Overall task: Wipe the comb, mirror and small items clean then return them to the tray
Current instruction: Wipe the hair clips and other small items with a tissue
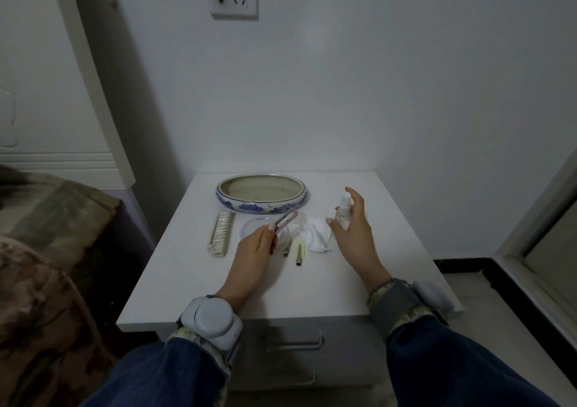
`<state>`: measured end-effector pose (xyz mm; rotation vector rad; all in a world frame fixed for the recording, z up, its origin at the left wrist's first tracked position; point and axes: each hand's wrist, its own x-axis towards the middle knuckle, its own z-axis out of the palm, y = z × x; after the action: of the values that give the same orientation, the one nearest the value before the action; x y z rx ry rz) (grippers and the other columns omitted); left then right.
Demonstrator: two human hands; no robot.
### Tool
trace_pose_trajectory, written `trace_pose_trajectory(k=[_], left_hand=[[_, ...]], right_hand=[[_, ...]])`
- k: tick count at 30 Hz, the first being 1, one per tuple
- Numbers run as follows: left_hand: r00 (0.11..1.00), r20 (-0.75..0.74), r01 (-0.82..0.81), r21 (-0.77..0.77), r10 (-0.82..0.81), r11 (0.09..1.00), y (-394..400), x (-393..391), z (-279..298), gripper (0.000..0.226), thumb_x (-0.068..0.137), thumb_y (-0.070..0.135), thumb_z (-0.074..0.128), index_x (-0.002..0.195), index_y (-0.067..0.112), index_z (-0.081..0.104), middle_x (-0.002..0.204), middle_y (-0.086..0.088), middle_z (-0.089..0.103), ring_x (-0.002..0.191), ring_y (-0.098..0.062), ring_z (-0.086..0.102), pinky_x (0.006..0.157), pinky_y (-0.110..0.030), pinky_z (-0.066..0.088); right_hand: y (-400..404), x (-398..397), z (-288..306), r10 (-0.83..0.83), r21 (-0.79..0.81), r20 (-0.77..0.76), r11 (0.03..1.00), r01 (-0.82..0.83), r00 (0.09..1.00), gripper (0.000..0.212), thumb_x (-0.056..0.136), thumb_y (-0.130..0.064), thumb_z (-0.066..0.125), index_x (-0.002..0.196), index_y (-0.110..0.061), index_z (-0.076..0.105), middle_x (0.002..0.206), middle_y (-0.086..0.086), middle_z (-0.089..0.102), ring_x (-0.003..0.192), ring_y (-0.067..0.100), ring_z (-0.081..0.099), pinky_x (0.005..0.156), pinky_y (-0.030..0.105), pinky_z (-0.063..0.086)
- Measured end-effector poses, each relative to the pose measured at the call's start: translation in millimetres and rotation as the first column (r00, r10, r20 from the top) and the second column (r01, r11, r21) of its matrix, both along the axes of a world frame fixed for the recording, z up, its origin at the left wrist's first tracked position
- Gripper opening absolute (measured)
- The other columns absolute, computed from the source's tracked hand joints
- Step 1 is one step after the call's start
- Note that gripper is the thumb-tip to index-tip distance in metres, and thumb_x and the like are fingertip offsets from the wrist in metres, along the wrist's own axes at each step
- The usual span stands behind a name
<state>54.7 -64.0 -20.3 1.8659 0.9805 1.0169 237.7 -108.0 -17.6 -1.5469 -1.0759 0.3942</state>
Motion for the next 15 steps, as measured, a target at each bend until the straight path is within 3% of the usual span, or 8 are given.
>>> trace_pose_trajectory(k=[2, 4, 6, 8, 11, 13, 15], left_hand=[[1.0, -0.007, -0.004, 0.003, 0.004, 1.0, 1, 0, -1, 0.041, 0.101, 0.027, 0.031, 0.064, 0.016, 0.044, 0.062, 0.004, 0.045, 0.058, -0.009, 0.039, 0.056, -0.013, 0.032], [1.0, -0.013, -0.012, 0.009, 0.012, 1.0, 1, 0, -1, 0.041, 0.101, 0.026, 0.031, 0.064, 0.015, 0.044, 0.062, 0.003, 0.045, 0.059, -0.01, 0.04, 0.056, -0.013, 0.032], [1.0, -0.015, -0.018, 0.012, 0.019, 1.0, 1, 0, -1, 0.041, 0.102, 0.025, 0.031, 0.065, 0.014, 0.045, 0.062, 0.003, 0.046, 0.059, -0.009, 0.04, 0.056, -0.014, 0.032], [1.0, -0.016, -0.025, 0.01, 0.026, 1.0, 1, 0, -1, 0.041, 0.102, 0.025, 0.031, 0.066, 0.012, 0.046, 0.063, 0.003, 0.046, 0.059, -0.01, 0.04, 0.056, -0.014, 0.033], [0.999, -0.017, -0.039, 0.021, 0.04, 0.999, 1, 0, -2, 0.042, 0.102, 0.027, 0.031, 0.066, 0.012, 0.046, 0.062, 0.002, 0.046, 0.058, -0.01, 0.04, 0.055, -0.014, 0.032], [0.999, -0.014, -0.044, 0.025, 0.044, 0.999, 1, 0, -2, 0.042, 0.102, 0.026, 0.032, 0.065, 0.012, 0.046, 0.062, 0.002, 0.046, 0.058, -0.01, 0.04, 0.054, -0.013, 0.032], [0.999, -0.01, -0.047, 0.024, 0.047, 0.999, 2, 0, -2, 0.042, 0.102, 0.026, 0.032, 0.065, 0.012, 0.047, 0.062, 0.002, 0.046, 0.058, -0.009, 0.041, 0.054, -0.012, 0.032]], right_hand=[[0, -1, 0, -0.015, -0.017, -0.03, 1.0, 0.015, 0.999, 0.068, 0.083, -0.008, 0.066, 0.139, -0.023, 0.028, 0.139, 0.005, 0.041, 0.124, 0.019, 0.043, 0.098, 0.027, 0.035], [-1, -3, 3, -0.119, 0.03, 0.004, 0.992, 0.119, 0.993, 0.064, 0.082, -0.012, 0.068, 0.136, -0.017, 0.033, 0.131, 0.007, 0.044, 0.118, 0.018, 0.043, 0.094, 0.027, 0.036], [-5, -7, 9, -0.3, 0.223, 0.165, 0.939, 0.261, 0.94, 0.044, 0.083, -0.013, 0.066, 0.122, -0.007, 0.046, 0.117, 0.011, 0.049, 0.108, 0.023, 0.046, 0.089, 0.032, 0.041], [-8, -12, 16, -0.353, 0.389, 0.306, 0.894, 0.223, 0.884, 0.022, 0.081, -0.01, 0.062, 0.1, -0.003, 0.053, 0.099, 0.013, 0.053, 0.091, 0.017, 0.049, 0.081, 0.023, 0.043], [-7, -22, 14, -0.092, 0.268, 0.454, 0.963, -0.038, 0.886, 0.008, 0.083, -0.007, 0.056, 0.087, -0.002, 0.06, 0.086, 0.011, 0.06, 0.078, 0.01, 0.051, 0.074, 0.012, 0.04], [-4, -25, 2, 0.104, 0.074, 0.545, 0.983, -0.171, 0.832, 0.018, 0.086, -0.007, 0.053, 0.097, 0.0, 0.065, 0.099, 0.016, 0.065, 0.096, 0.023, 0.058, 0.091, 0.017, 0.038], [0, -27, -11, 0.253, -0.125, 0.598, 0.967, -0.224, 0.761, 0.028, 0.092, -0.005, 0.046, 0.115, -0.001, 0.061, 0.124, 0.018, 0.057, 0.122, 0.03, 0.046, 0.107, 0.027, 0.028]])
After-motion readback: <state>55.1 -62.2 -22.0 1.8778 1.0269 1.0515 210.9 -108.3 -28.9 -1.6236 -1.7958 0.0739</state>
